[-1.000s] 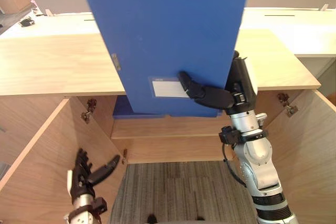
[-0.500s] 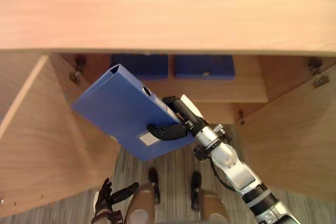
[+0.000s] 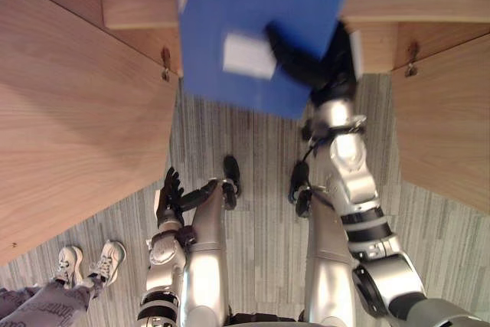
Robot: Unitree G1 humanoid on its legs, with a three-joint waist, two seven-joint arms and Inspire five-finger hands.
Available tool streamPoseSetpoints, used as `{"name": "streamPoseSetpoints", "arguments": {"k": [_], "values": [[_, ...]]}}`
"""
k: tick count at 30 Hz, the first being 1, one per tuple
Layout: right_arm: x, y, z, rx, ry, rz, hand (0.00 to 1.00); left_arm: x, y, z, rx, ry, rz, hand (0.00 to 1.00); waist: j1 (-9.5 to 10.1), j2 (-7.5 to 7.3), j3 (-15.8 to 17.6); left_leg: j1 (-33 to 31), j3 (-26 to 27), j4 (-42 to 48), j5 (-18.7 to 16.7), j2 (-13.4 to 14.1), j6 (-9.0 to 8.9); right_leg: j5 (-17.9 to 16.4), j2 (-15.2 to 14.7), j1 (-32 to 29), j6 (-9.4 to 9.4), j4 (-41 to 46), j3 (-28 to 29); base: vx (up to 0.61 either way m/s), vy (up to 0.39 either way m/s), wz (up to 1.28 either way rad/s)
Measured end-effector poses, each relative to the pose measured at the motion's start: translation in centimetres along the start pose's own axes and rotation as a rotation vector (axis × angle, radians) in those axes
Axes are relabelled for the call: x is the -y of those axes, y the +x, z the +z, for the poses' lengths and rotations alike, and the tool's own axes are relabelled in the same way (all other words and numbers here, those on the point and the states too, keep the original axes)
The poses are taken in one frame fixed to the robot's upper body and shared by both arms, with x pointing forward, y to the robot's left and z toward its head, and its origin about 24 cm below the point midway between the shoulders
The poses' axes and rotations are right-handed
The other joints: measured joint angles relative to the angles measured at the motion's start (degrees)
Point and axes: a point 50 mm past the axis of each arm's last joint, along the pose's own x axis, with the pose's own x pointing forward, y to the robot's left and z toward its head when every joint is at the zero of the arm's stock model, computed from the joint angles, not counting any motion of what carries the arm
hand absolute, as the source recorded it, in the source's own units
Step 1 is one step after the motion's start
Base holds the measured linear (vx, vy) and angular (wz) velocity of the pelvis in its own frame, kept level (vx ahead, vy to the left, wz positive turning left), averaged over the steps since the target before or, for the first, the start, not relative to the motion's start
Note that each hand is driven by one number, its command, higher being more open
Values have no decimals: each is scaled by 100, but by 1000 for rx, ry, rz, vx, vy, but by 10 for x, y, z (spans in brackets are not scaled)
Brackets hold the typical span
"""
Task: Walk over to the cabinet, pick up the folder, carry it to the office cabinet, place the folder inside the office cabinet, then close the office cabinet door
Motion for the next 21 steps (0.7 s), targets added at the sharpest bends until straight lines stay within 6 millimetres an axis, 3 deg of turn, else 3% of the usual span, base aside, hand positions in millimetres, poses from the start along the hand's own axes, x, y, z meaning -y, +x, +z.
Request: {"name": "streamPoseSetpoints", "arguments": {"k": [7, 12, 13, 21], "values": [[18, 30, 12, 21, 234, -261, 0, 4, 0, 8, 33, -37, 33, 100, 65, 1, 12, -142, -103, 91, -61, 86, -61, -92, 52, -94, -67, 66, -119, 4, -34, -1], [17, 50, 13, -24, 431, -377, 0, 12, 0, 13, 54, -59, 22, 100, 201, 7, 8, -177, -143, 85, -59, 92, -66, -124, 52, -120, -114, 96, -174, 4, -14, 2], [16, 49, 12, -22, 439, -381, 100, 12, 0, 14, 54, -65, 24, 100, 198, 8, 7, -178, -157, 85, -58, 91, -67, -126, 49, -115, -117, 96, -192, -4, -13, 4], [10, 62, 14, -37, 554, -435, 100, 20, -1, 14, 52, -106, 21, 100, 152, 74, -39, -184, -295, -155, 130, 13, -208, -124, -55, -79, -188, 47, -419, -57, -40, 11]]}}
